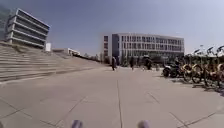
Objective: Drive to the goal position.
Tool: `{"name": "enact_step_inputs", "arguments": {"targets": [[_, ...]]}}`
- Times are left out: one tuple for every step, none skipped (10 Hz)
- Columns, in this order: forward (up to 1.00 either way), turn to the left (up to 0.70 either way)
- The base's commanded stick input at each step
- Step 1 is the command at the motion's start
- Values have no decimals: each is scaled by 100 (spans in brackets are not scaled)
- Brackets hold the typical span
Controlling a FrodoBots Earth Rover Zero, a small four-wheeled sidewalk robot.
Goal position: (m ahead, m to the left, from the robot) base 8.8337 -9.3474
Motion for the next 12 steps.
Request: {"name": "enact_step_inputs", "arguments": {"targets": [[70, -2], [70, -2], [70, -27], [70, -33], [70, -35], [70, -9], [70, 0], [70, 0], [70, 0], [70, 0], [70, 0], [70, 0]]}}
